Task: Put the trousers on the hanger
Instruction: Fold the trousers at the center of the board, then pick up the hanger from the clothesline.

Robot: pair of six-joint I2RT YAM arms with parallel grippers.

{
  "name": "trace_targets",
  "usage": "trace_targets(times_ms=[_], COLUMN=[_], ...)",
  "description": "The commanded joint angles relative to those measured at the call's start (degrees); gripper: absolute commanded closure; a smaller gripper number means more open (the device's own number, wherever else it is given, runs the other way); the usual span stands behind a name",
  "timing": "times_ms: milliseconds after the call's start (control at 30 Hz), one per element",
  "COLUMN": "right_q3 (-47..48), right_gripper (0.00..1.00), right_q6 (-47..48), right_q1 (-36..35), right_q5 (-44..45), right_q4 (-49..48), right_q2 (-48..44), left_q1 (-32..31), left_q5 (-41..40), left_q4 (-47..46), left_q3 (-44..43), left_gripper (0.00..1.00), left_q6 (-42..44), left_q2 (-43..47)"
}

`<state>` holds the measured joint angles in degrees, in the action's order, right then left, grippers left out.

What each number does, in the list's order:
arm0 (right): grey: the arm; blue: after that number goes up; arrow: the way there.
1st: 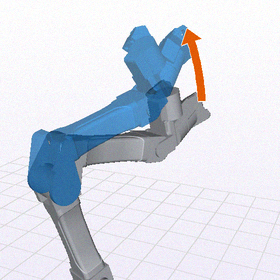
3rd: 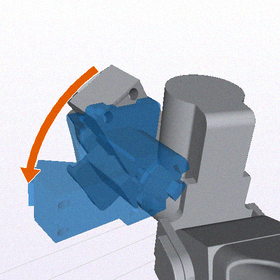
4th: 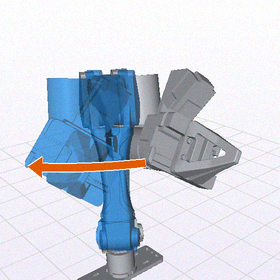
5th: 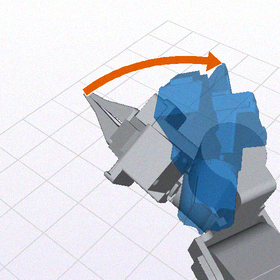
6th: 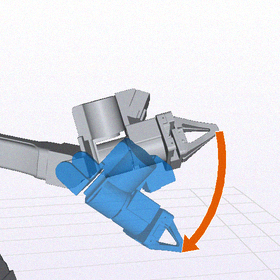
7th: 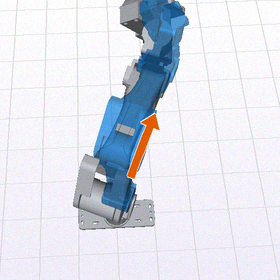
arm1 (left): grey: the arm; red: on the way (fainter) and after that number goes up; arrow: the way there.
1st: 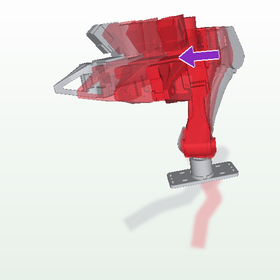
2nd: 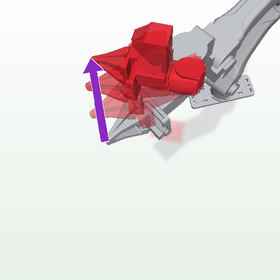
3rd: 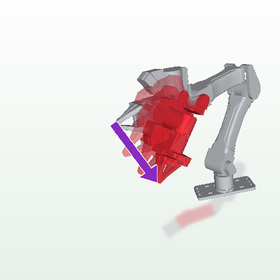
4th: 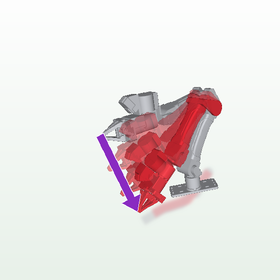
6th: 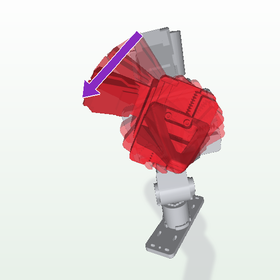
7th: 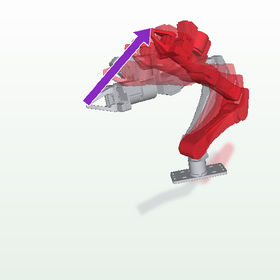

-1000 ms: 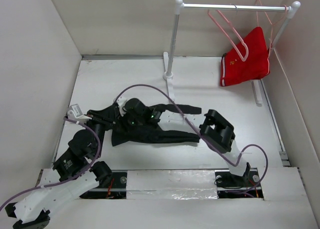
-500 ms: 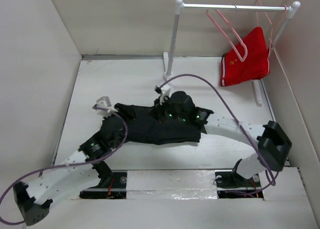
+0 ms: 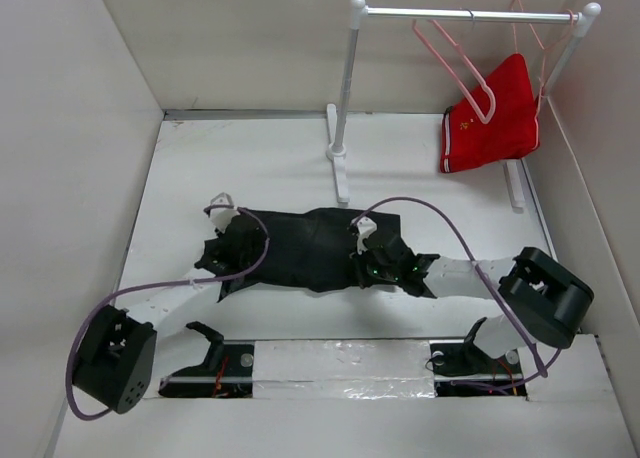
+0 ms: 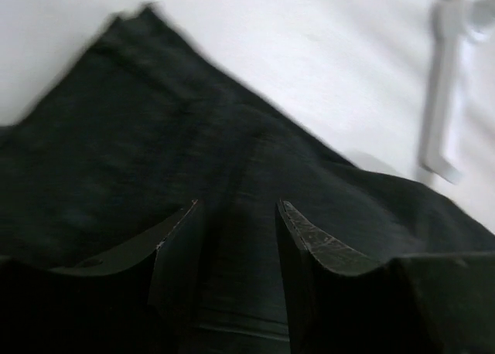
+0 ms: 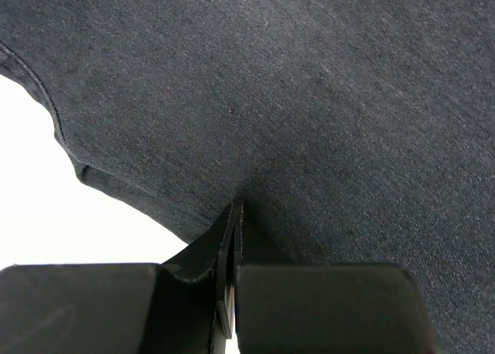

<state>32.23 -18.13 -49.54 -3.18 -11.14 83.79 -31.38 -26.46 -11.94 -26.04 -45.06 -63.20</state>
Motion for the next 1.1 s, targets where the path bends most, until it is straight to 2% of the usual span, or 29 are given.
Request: trace_targets(times_ms=[0,33,167,267,400,467,567,733,900,1000,1067], right_q3=[-1.99,-2.6,-3.93,-2.88,0.29,0.03,-2.42,-9.72,-7.89,-0.87,7.56], right_gripper=[1.0,1.0,1.0,1.0,1.0,1.0,1.0,1.0,1.0,1.0,1.0], right_q6=[-1.73,-1.99,-2.17,-1.82,1.77,2.22,1.61,-2.43,-0.87,3.78,6.6], right_q1=[0.32,0.32,0.93,0.94,2.68,4.53,8.4,11.65,12.19,11.04,11.65], right_q5=[2.39,2.48,2.04,2.56,7.3,7.4,6.09,4.07,3.62,5.11,6.95], right_q4=[-6.44,-7.57,-6.98,-2.23,4.62,5.25,4.54,-2.2,-0.73,2.77,7.96], right_q2=[-1.26,-1.17,-1.96,-8.27,-17.68,-20.23,-19.46,-17.17,-17.86,-23.04,-27.09], left_q1=[6.39,9.81,15.37,17.75,17.75,17.75,14.86,11.52,5.55,0.45,-1.49], left_q5=[7.11,9.04,10.02,11.69,13.79,16.52,16.26,23.19,24.35,22.42,21.89], left_q4=[-4.48,-4.93,-4.84,-2.92,-3.52,-4.58,-5.36,-12.29,-17.94,-18.38,-18.64], left_q3=[6.85,7.93,12.06,12.25,12.07,11.11,8.47,4.6,0.84,-3.99,-6.73], left_gripper=[0.61,0.61,0.61,0.61,0.64,0.69,0.79,1.0,1.0,1.0,1.0], left_q6=[-3.02,-3.11,-3.37,-2.41,-2.23,-1.62,-0.3,1.37,2.6,6.99,10.59], left_q2=[3.07,3.78,9.48,14.22,20.56,22.76,23.56,19.53,10.83,4.94,1.43])
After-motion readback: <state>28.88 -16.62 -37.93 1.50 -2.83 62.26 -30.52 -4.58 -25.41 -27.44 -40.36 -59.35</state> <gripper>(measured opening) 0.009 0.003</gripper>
